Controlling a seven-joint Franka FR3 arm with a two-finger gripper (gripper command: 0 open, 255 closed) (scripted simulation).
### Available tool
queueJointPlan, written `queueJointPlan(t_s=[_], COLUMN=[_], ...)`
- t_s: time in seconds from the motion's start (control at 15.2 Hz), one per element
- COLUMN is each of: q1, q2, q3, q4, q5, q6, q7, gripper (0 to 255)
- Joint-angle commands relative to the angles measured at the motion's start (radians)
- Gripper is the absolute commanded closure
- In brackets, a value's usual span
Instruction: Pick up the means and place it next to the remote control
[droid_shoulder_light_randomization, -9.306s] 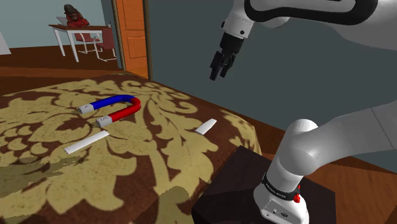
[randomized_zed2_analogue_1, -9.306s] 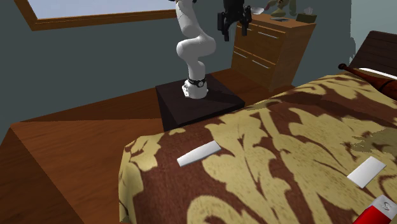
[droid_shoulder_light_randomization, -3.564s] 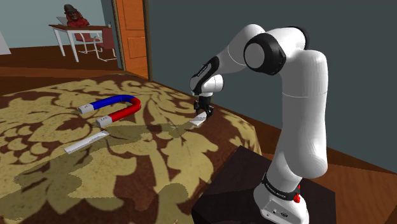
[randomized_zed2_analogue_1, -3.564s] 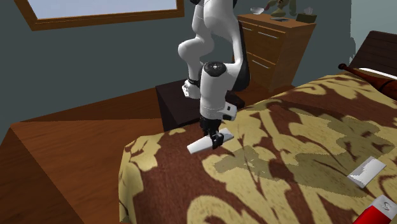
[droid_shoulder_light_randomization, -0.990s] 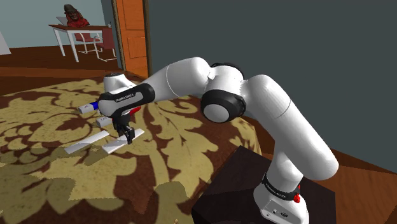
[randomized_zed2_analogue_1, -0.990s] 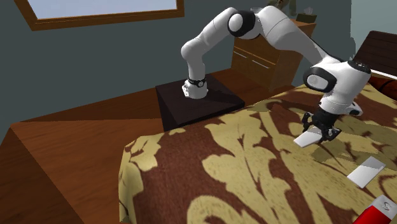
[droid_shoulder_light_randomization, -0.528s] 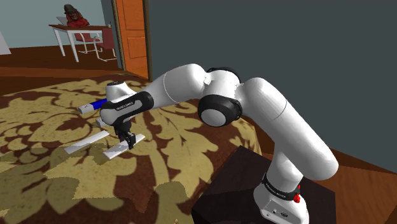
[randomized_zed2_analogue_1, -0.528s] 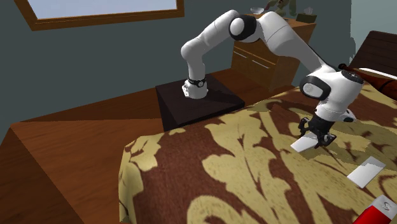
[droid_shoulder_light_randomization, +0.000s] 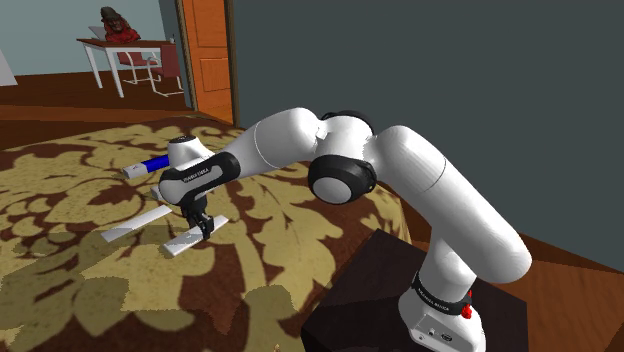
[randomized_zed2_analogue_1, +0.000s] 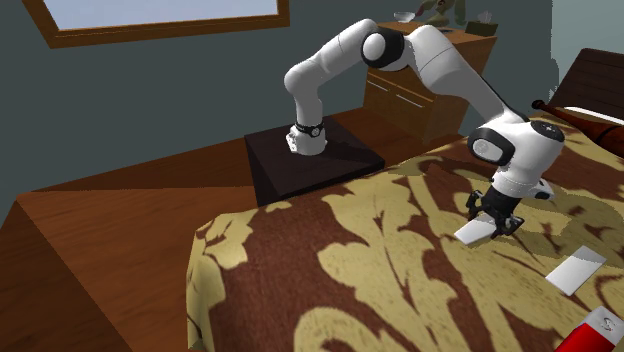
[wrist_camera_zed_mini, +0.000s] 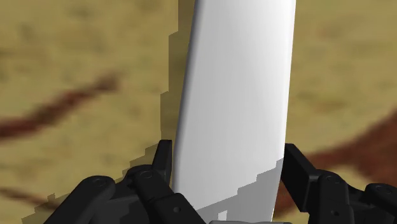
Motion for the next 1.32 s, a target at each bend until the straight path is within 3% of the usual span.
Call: queueJointPlan(t_s=[0.0,0.13,0.2,0.53,0.79,1.25], q1=[0.0,0.0,0.0,0.0,0.01,0.01], q2=[0.0,0.0,0.0,0.0,-0.074,-0.074], q3=[0.0,0.0,0.0,0.0,-0.02,-0.02], q4=[0.0,0.0,0.0,0.0,0.0,0.0], q5=[0.0,0.0,0.0,0.0,-0.021,-0.021], q6=[0.001,0.001,0.001,0.001,-0.073,-0.073], q7=[0.0,0.0,0.0,0.0,0.01,0.01], gripper=[255,255,0,0,0,0])
